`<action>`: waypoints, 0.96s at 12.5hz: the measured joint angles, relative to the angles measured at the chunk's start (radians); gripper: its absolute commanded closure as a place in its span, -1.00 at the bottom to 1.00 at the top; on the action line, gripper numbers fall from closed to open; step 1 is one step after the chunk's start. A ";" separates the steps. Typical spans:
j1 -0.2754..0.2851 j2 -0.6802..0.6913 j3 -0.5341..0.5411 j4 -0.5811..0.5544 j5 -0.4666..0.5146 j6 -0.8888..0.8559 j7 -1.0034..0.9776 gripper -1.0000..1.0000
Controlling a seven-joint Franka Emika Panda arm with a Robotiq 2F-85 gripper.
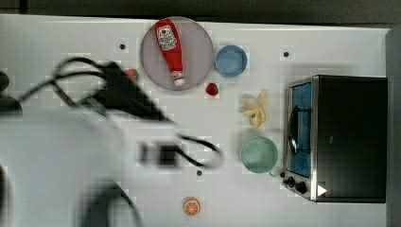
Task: Drag strainer left to right.
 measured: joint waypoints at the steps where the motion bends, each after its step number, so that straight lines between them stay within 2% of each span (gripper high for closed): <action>1: 0.012 0.072 0.055 -0.001 -0.009 0.009 0.071 -1.00; 6: 0.049 0.329 0.260 -0.124 0.005 0.160 0.432 -1.00; 8: 0.066 0.405 0.268 -0.144 0.025 0.236 0.568 -1.00; 10: 0.065 0.454 0.272 -0.160 -0.015 0.346 0.681 -1.00; 12: 0.069 0.501 0.276 -0.157 -0.002 0.450 0.772 -1.00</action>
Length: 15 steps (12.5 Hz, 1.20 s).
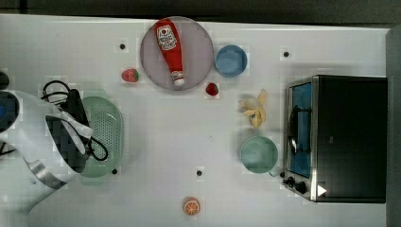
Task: Drag strainer left to right.
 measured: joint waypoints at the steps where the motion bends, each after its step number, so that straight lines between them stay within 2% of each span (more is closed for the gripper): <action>1: 0.000 0.026 0.001 0.001 -0.004 0.052 0.047 -1.00; 6: 0.000 0.254 -0.011 -0.020 -0.031 0.302 0.237 -1.00; 8: -0.005 0.310 -0.032 -0.064 -0.093 0.350 0.264 -1.00; 11: 0.001 0.326 -0.067 -0.145 -0.165 0.392 0.275 -1.00; 15: 0.026 0.327 -0.117 -0.180 -0.172 0.470 0.287 -1.00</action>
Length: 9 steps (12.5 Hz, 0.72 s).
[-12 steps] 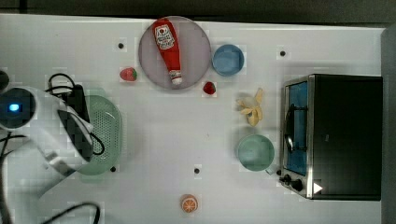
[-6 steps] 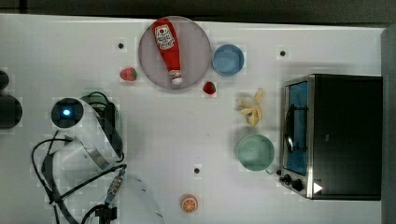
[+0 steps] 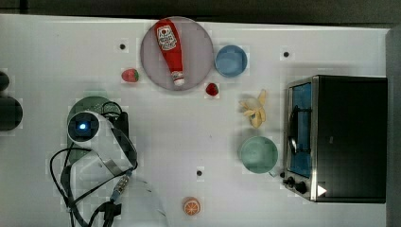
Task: Drag strainer left to right.
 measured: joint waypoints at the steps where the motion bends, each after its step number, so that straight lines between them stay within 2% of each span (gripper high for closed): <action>1: -0.011 -0.004 0.007 0.000 0.001 -0.003 0.000 -1.00; 4: -0.025 -0.042 -0.011 0.002 -0.003 0.002 0.005 -1.00; 6: -0.013 -0.058 -0.049 -0.018 -0.007 0.024 0.005 -1.00; 9: -0.039 -0.072 -0.071 -0.049 -0.005 0.012 0.004 -1.00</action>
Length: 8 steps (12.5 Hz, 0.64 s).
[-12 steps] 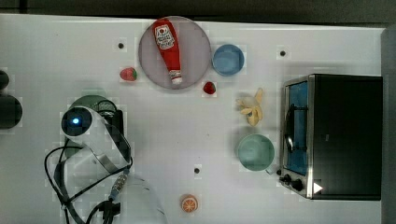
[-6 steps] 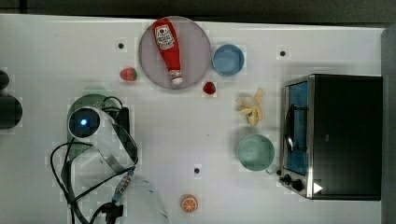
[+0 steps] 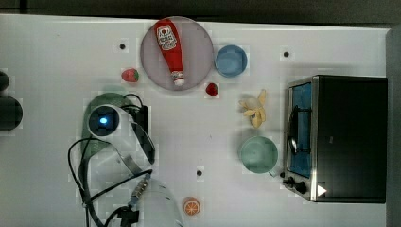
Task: Drag strainer left to right.
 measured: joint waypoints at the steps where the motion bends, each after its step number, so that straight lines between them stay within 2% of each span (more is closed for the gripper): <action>1: -0.016 -0.013 -0.001 -0.035 0.001 0.009 -0.005 -1.00; 3: -0.039 -0.060 -0.025 -0.109 0.001 0.012 -0.036 -1.00; 4: -0.068 -0.073 -0.019 -0.131 -0.001 -0.004 -0.046 -1.00; 8: -0.115 -0.081 -0.076 -0.115 0.023 0.007 -0.115 -1.00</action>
